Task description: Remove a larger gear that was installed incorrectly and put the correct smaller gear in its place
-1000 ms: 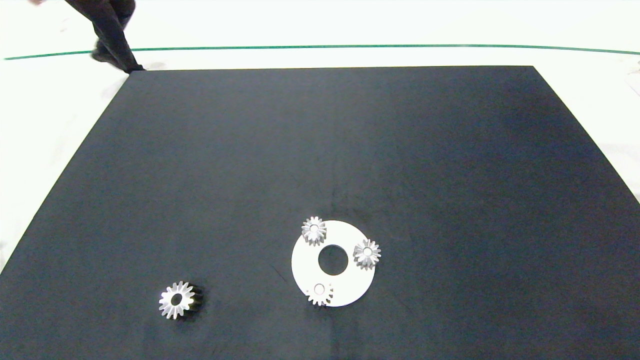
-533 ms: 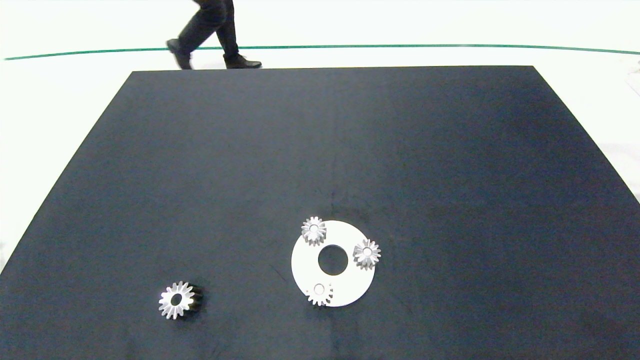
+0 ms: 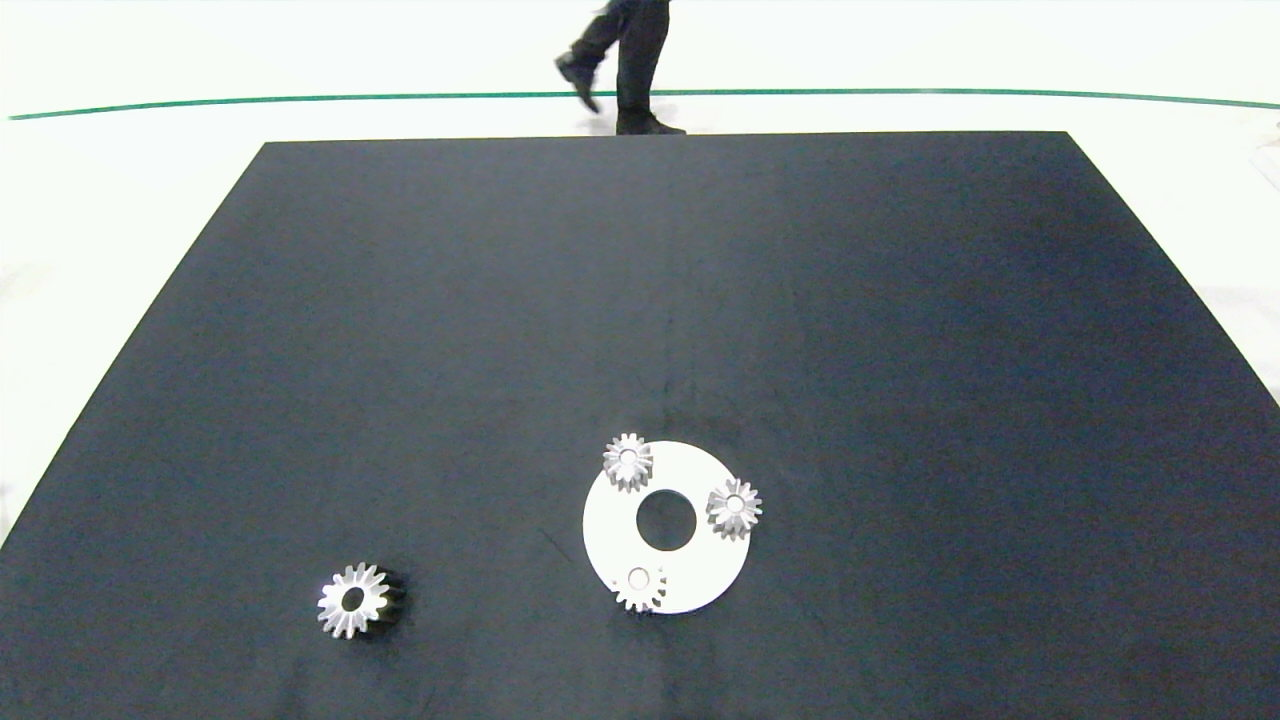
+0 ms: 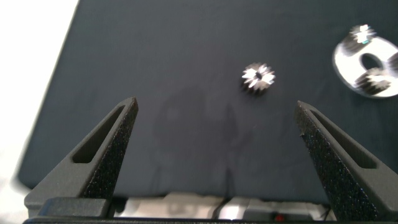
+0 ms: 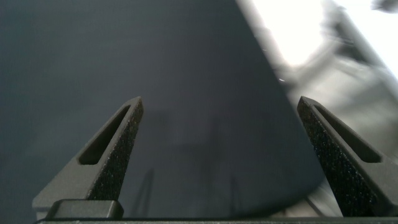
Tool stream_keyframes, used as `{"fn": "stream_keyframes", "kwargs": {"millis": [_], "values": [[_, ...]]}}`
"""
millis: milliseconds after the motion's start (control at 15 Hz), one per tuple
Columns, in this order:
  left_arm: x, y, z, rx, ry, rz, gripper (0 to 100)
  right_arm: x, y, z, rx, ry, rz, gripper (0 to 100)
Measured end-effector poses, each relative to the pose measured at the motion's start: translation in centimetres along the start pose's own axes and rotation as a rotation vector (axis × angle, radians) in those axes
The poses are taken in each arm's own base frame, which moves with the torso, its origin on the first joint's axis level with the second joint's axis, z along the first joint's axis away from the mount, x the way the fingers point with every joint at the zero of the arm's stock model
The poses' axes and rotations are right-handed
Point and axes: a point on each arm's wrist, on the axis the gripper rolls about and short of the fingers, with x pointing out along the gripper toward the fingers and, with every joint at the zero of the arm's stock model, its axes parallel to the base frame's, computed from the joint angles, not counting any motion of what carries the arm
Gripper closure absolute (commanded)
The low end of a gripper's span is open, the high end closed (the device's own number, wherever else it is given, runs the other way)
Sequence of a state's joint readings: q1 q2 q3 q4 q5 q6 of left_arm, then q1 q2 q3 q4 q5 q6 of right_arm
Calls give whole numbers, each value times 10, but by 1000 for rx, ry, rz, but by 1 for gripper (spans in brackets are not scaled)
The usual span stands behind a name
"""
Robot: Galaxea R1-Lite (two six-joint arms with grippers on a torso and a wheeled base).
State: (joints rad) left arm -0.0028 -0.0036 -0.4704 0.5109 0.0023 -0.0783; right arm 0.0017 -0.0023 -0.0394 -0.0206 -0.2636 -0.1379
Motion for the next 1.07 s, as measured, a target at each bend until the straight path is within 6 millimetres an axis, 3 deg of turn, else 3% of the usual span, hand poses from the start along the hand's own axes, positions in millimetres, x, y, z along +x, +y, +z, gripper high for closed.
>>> {"fn": "stream_keyframes", "kwargs": {"millis": [467,667,867,1067], "values": [[51,0,-48,117,-124,-173,0,2,8,-9,24,4,266,0],[55,1,-58,103,-92,-145,0,1,9,-10,76,22,296,0],[56,5,-60,127,-77,2,0,1,9,-11,82,28,292,0],[56,4,-64,94,-47,-13,0,1,9,-11,90,32,295,0]]}}
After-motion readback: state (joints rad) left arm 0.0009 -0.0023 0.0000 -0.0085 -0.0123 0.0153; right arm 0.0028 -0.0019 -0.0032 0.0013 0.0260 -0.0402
